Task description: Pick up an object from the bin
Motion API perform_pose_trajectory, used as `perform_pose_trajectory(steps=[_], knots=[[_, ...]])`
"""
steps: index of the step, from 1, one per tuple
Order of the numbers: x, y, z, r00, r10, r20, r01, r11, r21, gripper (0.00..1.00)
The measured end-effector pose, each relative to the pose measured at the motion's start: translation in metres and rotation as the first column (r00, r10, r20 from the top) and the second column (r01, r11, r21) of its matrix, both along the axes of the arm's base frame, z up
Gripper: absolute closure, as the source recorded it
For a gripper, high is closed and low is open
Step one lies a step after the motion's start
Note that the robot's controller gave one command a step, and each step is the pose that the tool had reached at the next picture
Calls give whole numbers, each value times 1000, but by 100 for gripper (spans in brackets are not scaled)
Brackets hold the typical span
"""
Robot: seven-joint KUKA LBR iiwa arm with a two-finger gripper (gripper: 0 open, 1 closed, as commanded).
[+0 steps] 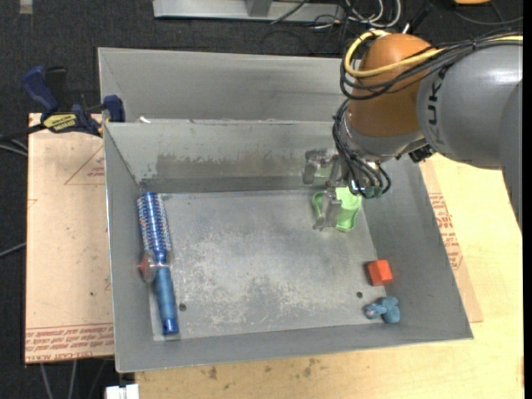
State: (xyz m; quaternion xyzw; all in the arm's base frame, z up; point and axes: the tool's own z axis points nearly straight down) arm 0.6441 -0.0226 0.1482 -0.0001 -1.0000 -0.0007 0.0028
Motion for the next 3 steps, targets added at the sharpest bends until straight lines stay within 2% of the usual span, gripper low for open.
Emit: perform_pose_trajectory(steps=[1,2,3], knots=[[-11,-48,-53,989,151,3,-151,989,-1,0],[-14,-85,-60,953,303,7,-303,953,-1,0],[-8,-69,-78,901,434,8,-434,901,-1,0]])
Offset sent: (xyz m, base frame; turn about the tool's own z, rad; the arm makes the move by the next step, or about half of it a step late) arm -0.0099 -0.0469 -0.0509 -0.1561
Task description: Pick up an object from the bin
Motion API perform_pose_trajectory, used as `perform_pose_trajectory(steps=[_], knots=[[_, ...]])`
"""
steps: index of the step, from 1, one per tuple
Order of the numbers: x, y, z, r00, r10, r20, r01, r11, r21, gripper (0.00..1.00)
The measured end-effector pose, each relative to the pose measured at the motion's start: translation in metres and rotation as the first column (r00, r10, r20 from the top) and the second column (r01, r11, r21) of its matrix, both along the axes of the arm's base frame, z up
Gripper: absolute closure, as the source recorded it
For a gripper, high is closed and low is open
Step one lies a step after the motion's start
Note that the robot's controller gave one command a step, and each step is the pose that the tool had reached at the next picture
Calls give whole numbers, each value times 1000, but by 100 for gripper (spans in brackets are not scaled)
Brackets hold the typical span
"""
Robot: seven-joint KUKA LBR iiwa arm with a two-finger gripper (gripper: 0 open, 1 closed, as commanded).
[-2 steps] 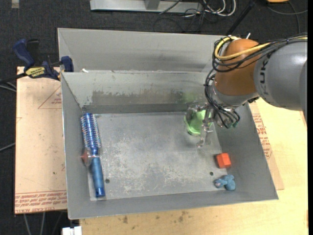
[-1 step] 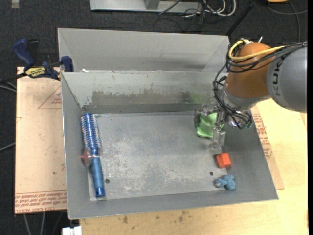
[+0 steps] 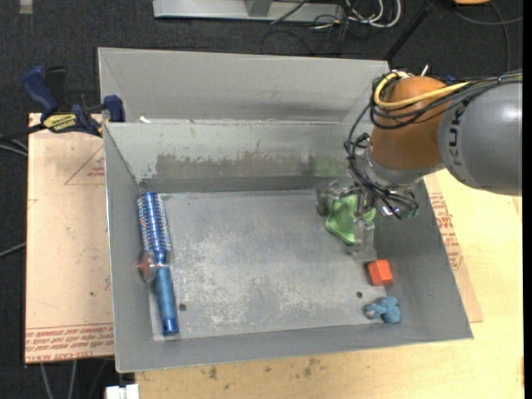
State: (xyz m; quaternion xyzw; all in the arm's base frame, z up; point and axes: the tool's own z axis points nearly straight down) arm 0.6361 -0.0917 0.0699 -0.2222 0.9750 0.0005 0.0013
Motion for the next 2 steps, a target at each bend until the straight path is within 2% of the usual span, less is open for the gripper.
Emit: perform_pose_trajectory(steps=[1,2], knots=[[-19,-50,1,988,158,4,-158,987,14,0],[-18,-49,3,987,160,4,-160,987,14,100]])
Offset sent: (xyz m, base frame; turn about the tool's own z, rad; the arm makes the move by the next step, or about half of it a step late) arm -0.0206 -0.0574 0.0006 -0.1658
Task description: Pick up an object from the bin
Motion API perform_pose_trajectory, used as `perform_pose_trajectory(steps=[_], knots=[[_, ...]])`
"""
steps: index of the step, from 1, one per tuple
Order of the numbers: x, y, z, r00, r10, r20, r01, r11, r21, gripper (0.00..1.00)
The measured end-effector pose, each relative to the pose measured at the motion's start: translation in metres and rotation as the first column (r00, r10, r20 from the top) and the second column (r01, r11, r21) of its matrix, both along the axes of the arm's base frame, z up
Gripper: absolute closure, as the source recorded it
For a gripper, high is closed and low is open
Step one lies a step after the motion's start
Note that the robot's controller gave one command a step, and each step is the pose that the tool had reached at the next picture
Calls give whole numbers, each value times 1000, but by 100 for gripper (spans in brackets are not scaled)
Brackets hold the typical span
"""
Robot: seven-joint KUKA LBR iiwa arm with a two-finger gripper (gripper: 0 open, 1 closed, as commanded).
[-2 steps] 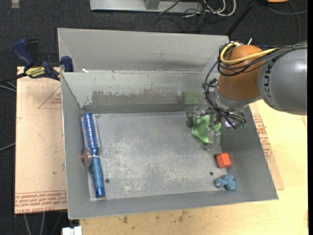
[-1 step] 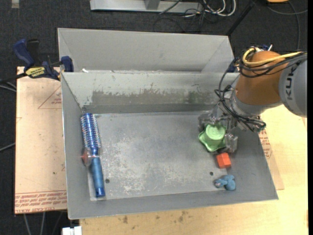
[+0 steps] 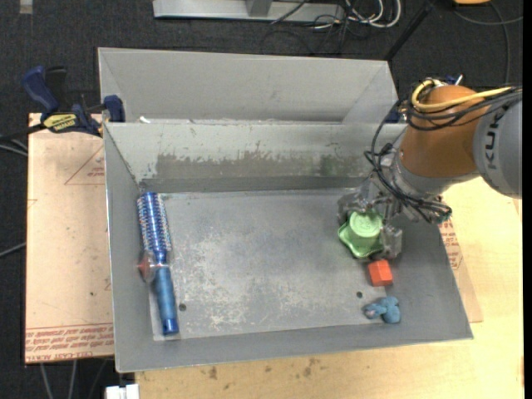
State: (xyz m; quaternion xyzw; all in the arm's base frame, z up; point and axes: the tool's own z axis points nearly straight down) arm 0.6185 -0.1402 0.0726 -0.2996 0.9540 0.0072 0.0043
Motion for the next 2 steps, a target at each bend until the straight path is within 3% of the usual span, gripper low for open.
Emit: perform_pose_trajectory(steps=[1,2], knots=[[-11,-2,121,1000,18,7,-17,1000,-18,100],[-9,16,217,982,188,7,-188,982,-19,100]])
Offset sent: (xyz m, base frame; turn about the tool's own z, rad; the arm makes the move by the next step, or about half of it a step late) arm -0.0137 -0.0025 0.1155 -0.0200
